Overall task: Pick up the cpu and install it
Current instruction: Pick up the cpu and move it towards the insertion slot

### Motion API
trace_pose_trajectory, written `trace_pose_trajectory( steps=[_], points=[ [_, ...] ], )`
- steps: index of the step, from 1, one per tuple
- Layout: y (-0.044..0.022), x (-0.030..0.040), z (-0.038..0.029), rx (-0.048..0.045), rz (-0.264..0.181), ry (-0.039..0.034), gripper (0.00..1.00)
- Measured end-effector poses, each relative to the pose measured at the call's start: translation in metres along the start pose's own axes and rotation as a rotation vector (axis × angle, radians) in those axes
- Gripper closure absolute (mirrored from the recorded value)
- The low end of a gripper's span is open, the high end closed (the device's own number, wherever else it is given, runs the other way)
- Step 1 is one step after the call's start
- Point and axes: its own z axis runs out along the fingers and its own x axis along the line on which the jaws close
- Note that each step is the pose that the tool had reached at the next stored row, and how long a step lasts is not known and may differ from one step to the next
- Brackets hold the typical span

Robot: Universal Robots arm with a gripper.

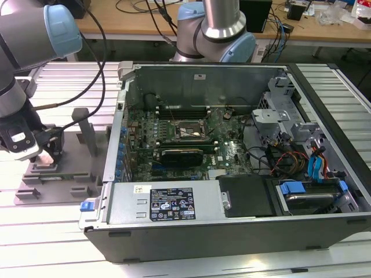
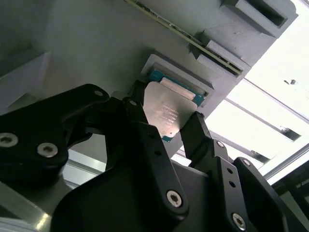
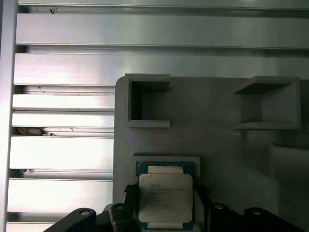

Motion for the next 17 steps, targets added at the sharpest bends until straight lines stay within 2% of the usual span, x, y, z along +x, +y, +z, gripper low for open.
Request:
trace_pose_trajectory(
  steps=[5, 17],
  points=[
    [0.0004, 0.0000, -0.0076, 0.0000, 0.000, -0.0001, 0.45],
    [0.0004, 0.0000, -0.0085, 0.0005, 0.000, 0.0001, 0.45]
  ],
)
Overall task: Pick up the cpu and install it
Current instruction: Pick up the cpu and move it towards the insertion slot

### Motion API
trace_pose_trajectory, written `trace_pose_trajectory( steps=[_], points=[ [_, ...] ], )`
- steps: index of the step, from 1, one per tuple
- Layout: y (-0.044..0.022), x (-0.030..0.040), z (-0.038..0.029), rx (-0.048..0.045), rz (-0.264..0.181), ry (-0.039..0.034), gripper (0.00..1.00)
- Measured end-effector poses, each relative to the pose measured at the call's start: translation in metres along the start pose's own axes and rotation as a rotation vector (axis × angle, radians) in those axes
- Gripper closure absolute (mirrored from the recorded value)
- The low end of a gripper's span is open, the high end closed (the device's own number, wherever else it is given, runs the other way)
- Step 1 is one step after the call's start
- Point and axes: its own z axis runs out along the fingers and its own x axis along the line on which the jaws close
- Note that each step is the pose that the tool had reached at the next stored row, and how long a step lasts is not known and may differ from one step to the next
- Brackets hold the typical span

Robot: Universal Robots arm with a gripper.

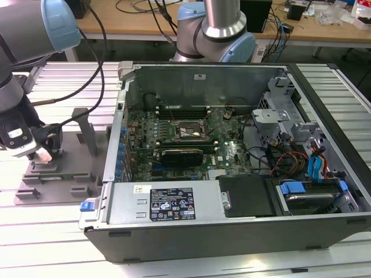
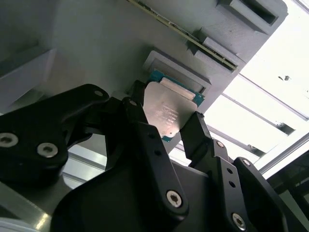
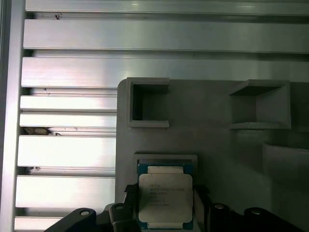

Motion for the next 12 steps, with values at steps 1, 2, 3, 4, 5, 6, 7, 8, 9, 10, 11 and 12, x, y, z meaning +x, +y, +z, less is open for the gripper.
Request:
trace_pose_trajectory(
  steps=[1, 2, 3, 4, 5, 6, 7, 8, 9, 10, 11, 12],
  points=[
    [0.0000, 0.0001, -0.0011, 0.0004, 0.000, 0.0005, 0.45],
    [0.0001, 0.0000, -0.0033, 0.0003, 0.000, 0.0003, 0.45],
    [0.0005, -0.0001, -0.0097, 0.0001, 0.000, 0.0000, 0.45],
    [0.0010, -0.0001, -0.0181, 0.0001, 0.000, -0.0001, 0.45],
    [0.0014, -0.0001, -0.0277, 0.0001, 0.000, -0.0001, 0.45],
    [0.0019, -0.0001, -0.0368, 0.0001, 0.000, -0.0001, 0.45],
    [0.0023, -0.0001, -0.0443, 0.0001, 0.000, -0.0001, 0.45],
    [0.0028, 0.0000, -0.0527, 0.0001, 0.000, -0.0002, 0.45],
    [0.0034, 0.0000, -0.0647, 0.0002, 0.000, 0.0000, 0.45],
    [0.0038, 0.0000, -0.0722, 0.0001, 0.000, -0.0001, 0.45],
    [0.0041, 0.0000, -0.0764, 0.0001, 0.000, -0.0001, 0.45],
    [0.0045, 0.0000, -0.0845, 0.0001, 0.000, 0.0000, 0.45]
  ],
)
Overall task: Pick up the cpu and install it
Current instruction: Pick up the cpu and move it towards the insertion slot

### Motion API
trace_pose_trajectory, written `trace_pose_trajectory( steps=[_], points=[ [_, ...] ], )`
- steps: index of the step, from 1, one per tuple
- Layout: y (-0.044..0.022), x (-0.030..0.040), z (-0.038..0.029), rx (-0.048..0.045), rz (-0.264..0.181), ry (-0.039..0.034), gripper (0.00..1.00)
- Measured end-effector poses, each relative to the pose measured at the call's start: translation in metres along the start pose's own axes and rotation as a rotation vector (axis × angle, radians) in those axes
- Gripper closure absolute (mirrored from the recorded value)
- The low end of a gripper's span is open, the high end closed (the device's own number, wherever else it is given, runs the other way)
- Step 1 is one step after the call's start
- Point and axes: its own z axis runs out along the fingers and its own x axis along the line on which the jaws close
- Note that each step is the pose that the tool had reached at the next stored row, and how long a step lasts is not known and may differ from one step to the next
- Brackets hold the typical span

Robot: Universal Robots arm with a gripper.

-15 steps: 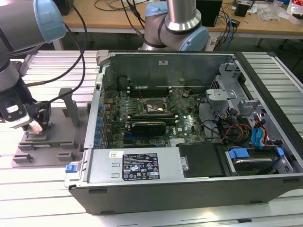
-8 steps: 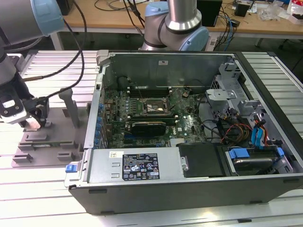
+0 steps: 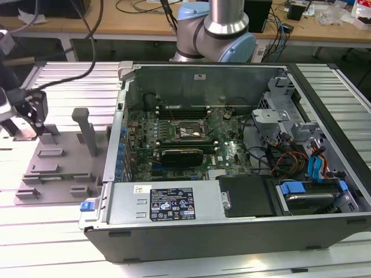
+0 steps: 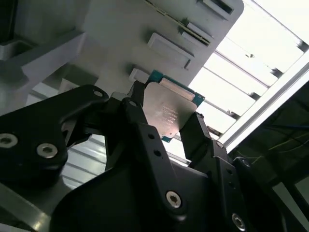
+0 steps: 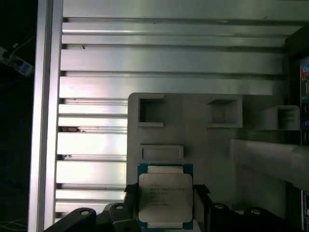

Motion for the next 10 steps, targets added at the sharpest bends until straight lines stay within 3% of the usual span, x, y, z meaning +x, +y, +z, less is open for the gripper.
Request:
trace_pose_trajectory(
  steps=[6, 10],
  points=[
    [0.0029, 0.0002, -0.0452, 0.0000, 0.000, -0.0002, 0.45],
    [0.0041, 0.0002, -0.0645, 0.0000, 0.000, -0.0009, 0.45]
  ],
)
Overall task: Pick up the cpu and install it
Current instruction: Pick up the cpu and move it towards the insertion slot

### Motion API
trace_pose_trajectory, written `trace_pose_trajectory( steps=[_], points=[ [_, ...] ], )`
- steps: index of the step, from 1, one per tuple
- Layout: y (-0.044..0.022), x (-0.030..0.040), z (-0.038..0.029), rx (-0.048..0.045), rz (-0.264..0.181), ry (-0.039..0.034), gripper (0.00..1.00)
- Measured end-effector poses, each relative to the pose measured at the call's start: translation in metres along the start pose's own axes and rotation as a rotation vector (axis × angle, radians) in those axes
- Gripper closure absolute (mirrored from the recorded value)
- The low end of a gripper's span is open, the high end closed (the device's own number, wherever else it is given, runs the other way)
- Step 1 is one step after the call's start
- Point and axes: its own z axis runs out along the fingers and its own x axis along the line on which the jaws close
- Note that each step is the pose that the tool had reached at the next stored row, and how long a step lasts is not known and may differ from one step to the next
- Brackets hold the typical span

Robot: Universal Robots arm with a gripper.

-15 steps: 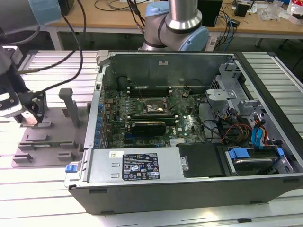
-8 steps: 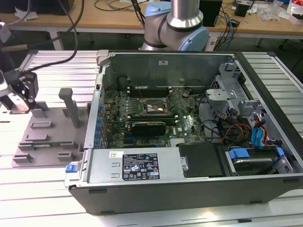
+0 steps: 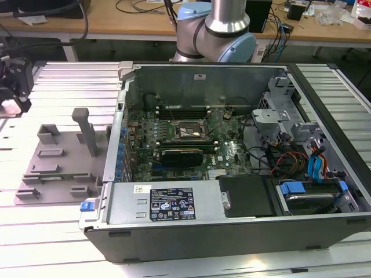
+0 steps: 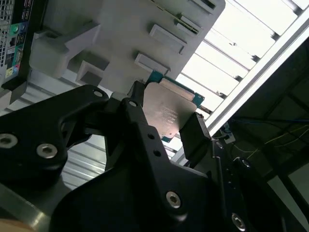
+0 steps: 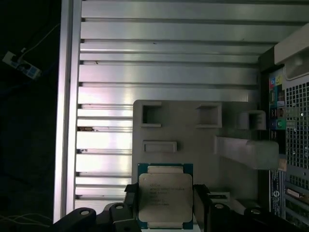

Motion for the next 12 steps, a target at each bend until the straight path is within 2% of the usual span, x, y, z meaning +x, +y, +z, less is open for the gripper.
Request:
trace_pose_trajectory(
  steps=[4, 6, 12],
  points=[
    [0.0003, 0.0000, -0.0062, 0.0000, 0.000, -0.0001, 0.45],
    [0.0006, 0.0000, -0.0117, 0.0000, 0.000, 0.0000, 0.45],
    [0.0010, 0.0001, -0.0192, 0.0001, 0.000, 0.0000, 0.45]
  ],
)
